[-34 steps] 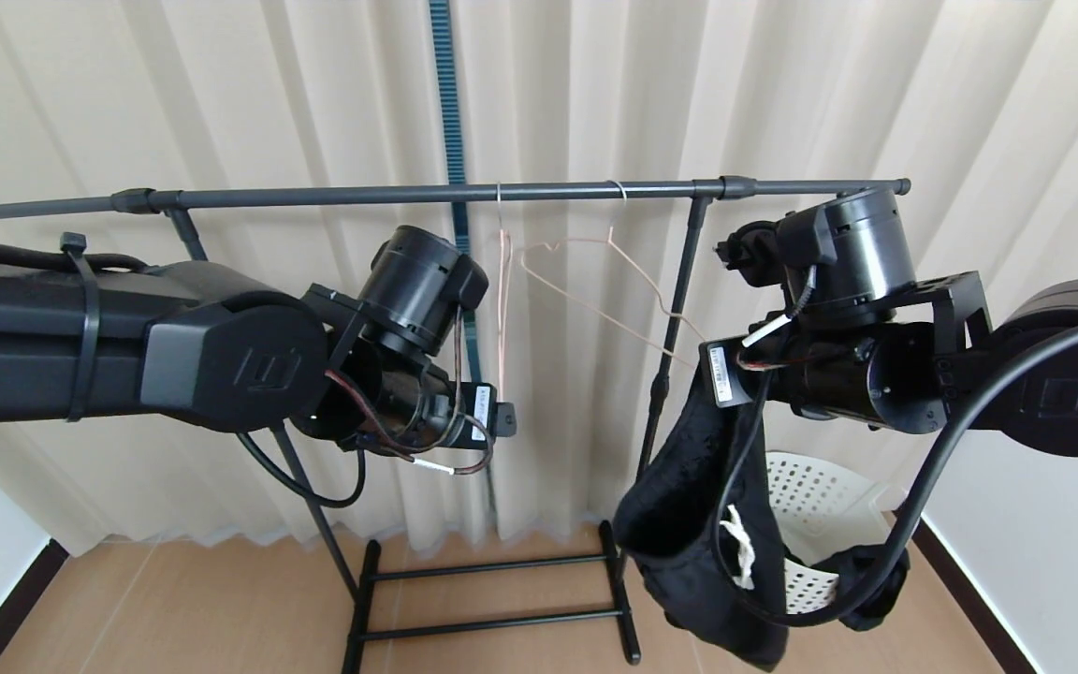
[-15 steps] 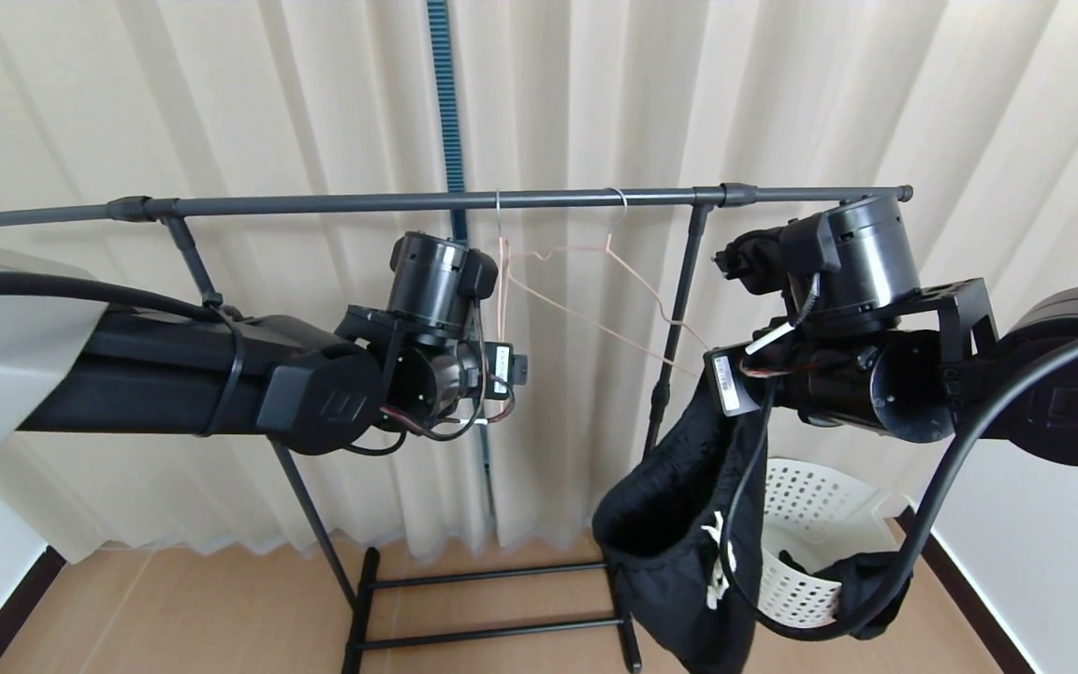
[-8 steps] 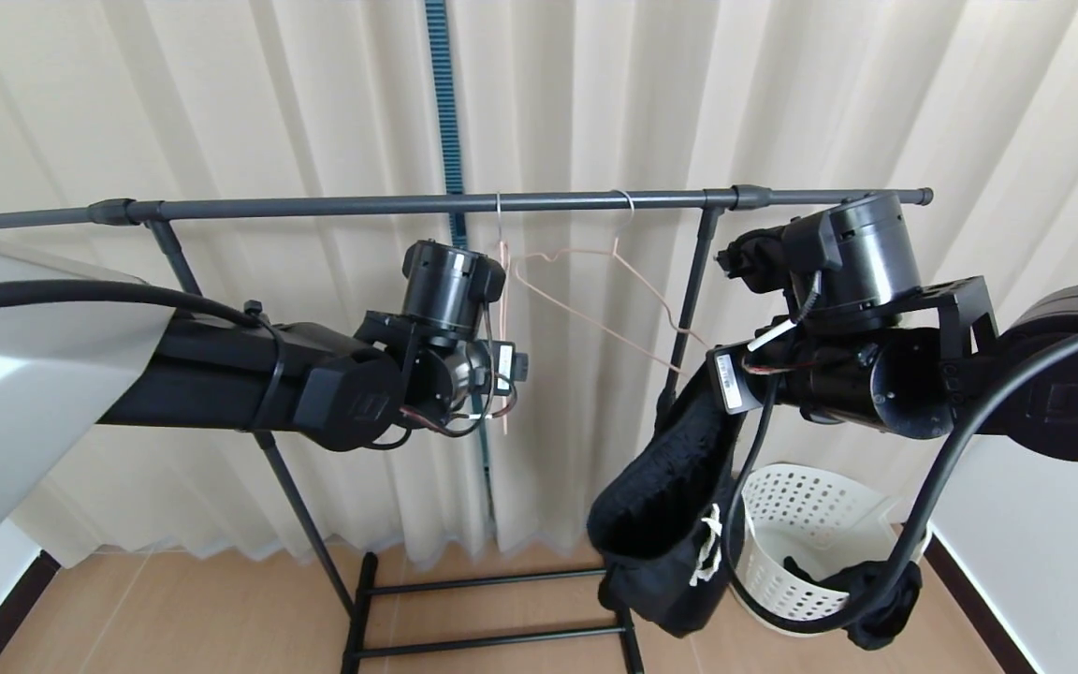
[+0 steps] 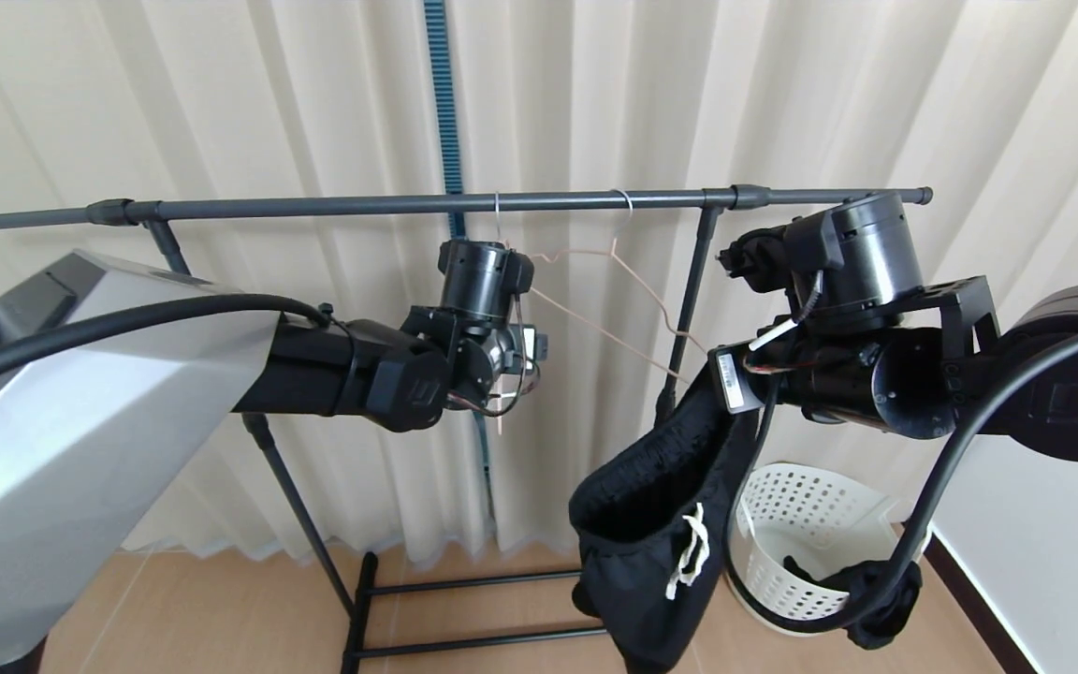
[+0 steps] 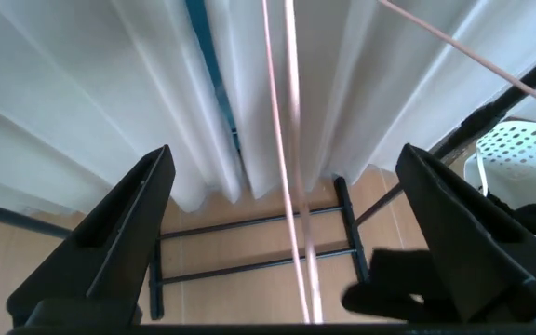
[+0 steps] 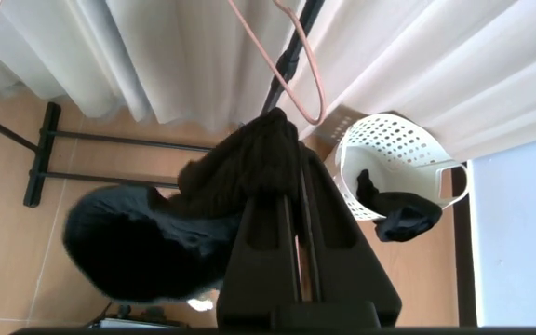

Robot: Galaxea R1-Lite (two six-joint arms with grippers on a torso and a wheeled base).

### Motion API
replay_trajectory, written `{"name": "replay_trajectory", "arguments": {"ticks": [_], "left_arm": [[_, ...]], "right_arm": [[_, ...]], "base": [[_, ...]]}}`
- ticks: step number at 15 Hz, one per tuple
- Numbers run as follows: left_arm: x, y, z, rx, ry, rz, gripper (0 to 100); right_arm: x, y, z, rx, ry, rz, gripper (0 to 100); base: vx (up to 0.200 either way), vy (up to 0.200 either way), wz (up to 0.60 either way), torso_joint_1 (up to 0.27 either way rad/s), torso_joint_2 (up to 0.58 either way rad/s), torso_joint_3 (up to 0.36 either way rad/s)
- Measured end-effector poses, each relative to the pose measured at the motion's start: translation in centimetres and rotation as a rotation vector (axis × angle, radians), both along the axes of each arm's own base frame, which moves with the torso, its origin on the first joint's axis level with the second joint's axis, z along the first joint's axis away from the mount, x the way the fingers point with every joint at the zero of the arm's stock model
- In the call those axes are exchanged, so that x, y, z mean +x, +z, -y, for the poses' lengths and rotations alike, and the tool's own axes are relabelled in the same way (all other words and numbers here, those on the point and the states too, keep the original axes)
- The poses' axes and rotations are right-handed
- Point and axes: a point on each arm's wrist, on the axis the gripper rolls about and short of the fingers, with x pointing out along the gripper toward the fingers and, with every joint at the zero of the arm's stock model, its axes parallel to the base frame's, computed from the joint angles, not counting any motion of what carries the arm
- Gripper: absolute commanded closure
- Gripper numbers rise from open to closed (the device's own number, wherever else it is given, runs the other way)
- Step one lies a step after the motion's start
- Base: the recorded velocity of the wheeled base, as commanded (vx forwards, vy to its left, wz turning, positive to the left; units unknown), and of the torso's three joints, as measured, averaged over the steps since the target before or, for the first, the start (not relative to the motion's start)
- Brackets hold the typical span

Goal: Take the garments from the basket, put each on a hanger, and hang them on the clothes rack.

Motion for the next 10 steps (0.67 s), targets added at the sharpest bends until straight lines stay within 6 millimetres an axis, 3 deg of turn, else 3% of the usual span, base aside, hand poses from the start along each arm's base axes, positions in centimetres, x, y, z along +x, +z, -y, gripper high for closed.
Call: {"name": "replay_trajectory", "arguments": {"ticks": [5, 6, 10], "left_arm": [[2.2, -1.7, 0.3, 0.002, 0.022, -0.003, 0], [2.5, -2.1, 0.1, 0.006, 0.029, -0.009, 100], [2.8, -2.7, 0.0, 0.010, 0.041, -0.016, 100]], "right_arm": [[0.0, 0.0, 0.0, -0.001, 0.000, 0.000, 100], [0.0, 0.0, 0.0, -0.001, 0.001, 0.000, 100], [0.1, -0.2, -0.1, -0.004, 0.001, -0.004, 100]], "base": [[0.000, 0.000, 0.00, 0.000, 0.00, 0.000], [0.000, 0.000, 0.00, 0.000, 0.00, 0.000], [0.000, 0.000, 0.00, 0.000, 0.00, 0.000]]}}
